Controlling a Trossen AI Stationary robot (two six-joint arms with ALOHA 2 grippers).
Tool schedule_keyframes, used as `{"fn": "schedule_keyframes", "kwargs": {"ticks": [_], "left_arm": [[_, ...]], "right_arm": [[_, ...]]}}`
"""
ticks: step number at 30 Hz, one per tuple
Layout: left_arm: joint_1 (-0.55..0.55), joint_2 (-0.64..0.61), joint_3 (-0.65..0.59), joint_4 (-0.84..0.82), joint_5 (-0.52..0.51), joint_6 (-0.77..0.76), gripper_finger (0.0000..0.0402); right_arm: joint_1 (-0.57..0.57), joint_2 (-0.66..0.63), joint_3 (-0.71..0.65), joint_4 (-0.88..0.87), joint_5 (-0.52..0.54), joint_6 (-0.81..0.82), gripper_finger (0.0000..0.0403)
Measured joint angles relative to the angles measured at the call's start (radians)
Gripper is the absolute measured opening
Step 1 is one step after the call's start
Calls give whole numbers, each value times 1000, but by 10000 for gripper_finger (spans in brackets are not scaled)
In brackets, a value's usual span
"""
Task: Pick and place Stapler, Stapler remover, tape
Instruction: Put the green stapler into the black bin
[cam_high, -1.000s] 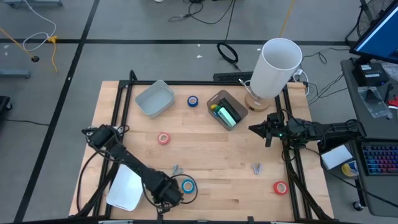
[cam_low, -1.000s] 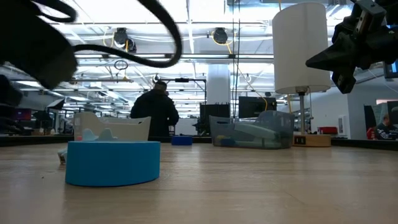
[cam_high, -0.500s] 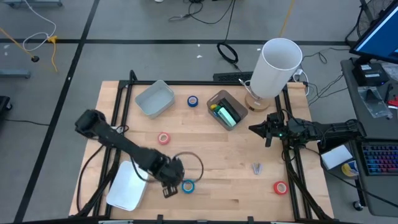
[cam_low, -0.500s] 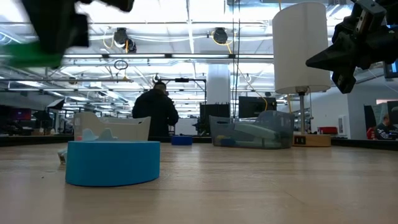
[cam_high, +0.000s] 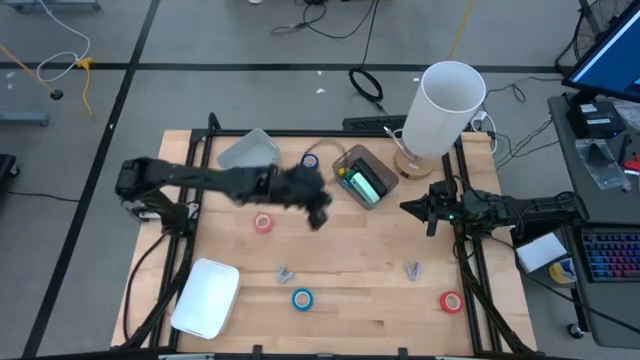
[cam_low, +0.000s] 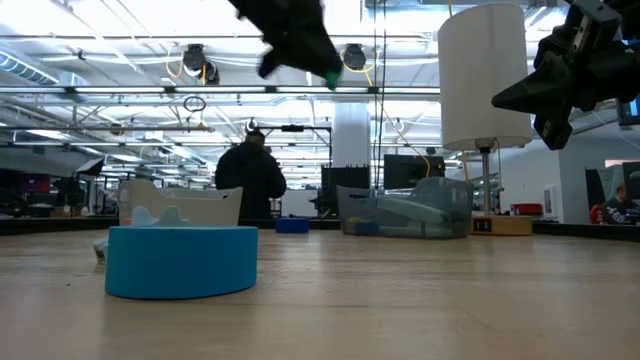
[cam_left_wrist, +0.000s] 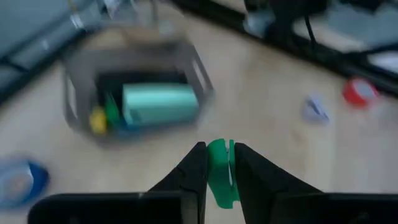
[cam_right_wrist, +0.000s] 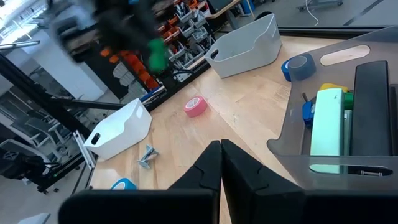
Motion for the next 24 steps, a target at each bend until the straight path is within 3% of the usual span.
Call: {"fn": "schedule_keyframes", "kwargs": {"ticks": [4, 11, 15, 24], "left_arm": [[118, 68, -1, 201, 29, 102, 56], [232, 239, -1, 452, 31, 102, 72], [253, 348, 76, 406, 38, 93, 73], [254, 540, 365, 71, -16, 261, 75]], "right_arm": [[0, 0, 0, -1, 2, -2, 4], [0, 0, 0, -2, 32, 0, 4], [0, 0, 0, -2, 32, 2, 4], [-1, 0, 0, -4, 54, 6, 4]]}}
